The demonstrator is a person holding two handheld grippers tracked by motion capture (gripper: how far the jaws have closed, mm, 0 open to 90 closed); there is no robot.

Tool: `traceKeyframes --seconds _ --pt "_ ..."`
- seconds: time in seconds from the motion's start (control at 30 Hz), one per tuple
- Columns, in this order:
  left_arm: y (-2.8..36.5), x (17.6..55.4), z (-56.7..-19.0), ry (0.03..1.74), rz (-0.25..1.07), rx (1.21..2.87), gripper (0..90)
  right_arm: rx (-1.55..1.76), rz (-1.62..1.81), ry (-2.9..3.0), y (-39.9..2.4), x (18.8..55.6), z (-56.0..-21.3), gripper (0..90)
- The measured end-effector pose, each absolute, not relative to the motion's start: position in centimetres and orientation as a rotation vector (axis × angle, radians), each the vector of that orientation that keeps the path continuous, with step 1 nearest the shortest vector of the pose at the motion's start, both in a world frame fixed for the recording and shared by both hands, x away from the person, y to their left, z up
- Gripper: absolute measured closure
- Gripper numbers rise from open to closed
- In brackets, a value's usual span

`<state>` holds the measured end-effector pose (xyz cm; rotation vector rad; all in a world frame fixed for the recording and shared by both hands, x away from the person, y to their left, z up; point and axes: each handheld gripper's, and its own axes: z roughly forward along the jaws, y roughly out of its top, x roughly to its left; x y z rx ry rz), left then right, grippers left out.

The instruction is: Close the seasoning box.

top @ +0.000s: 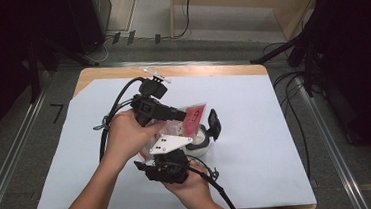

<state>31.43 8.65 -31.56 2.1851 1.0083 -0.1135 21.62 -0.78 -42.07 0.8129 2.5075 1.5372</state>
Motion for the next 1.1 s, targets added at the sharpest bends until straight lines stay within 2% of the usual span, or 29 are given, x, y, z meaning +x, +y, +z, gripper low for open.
traceKeyframes --seconds 0.7,1.1 --pt "10.3 30.5 -32.0 0.986 -0.139 2.222 80.3 0.748 1.532 2.534 -0.3 21.1 -43.7 64.8" --pt "11.2 30.3 -32.4 1.002 -0.176 2.235 80.4 0.706 1.52 2.559 0.0 20.7 -44.8 59.9"
